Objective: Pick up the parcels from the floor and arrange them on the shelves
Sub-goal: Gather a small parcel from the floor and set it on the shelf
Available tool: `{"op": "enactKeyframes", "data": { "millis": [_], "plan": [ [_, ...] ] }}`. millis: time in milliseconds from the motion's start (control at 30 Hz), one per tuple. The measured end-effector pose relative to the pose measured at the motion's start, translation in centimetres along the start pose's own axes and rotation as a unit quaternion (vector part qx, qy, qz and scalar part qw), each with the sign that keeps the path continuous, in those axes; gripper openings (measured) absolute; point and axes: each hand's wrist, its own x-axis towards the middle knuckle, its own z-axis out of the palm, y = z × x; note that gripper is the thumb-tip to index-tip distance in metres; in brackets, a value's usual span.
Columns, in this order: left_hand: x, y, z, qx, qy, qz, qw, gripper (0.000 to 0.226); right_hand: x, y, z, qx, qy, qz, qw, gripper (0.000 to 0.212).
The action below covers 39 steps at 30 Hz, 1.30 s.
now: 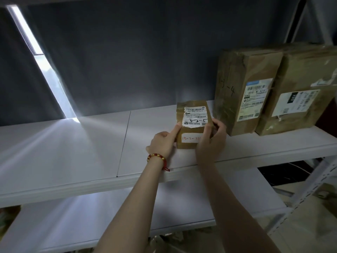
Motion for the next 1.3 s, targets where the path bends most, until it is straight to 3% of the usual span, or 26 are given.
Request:
{"op": "enactKeyframes", "data": {
  "millis": [133, 233, 300, 600, 967, 1167, 1300],
  "plan": [
    [-0.1, 1.3, 3.0, -0.024, 0.008, 0.015, 1.000, 0.078, 0.0, 0.3, 0.1, -0.027, 0.062, 0.008, 0.998, 0.044],
    [-0.1, 1.6, 4.5, 0.077, -0.015, 0.083, 0.993, 0.044, 0.4, 0.6, 0.0, -0.030, 0.097, 0.035, 0.994, 0.038],
    [-0.4, 1.7, 5.0, 0.082, -0.012, 0.091, 0.992, 0.038, 0.6, 0.7, 0.1, -0.023, 0.106, 0.050, 0.993, 0.035],
    [-0.8, 1.1, 5.9, -0.025, 0.091, 0.150, 0.984, 0.028, 1.1, 1.1, 0.1, -0.054, 0.114, 0.011, 0.992, 0.041],
    [-1.2, 1.1, 6.0, 0.052, 0.033, 0.214, 0.975, 0.024, 1.2, 1.6, 0.4, -0.025, 0.135, 0.013, 0.990, 0.039],
    [-0.7, 0.8, 6.3, 0.079, 0.066, 0.194, 0.976, 0.026, 0.7, 1.4, 0.0, -0.049, 0.105, -0.017, 0.993, 0.051],
    [-0.8, 1.0, 6.1, 0.056, 0.081, 0.192, 0.977, 0.027, 0.4, 0.7, -0.1, -0.069, 0.098, -0.064, 0.991, 0.048]
  ]
}}
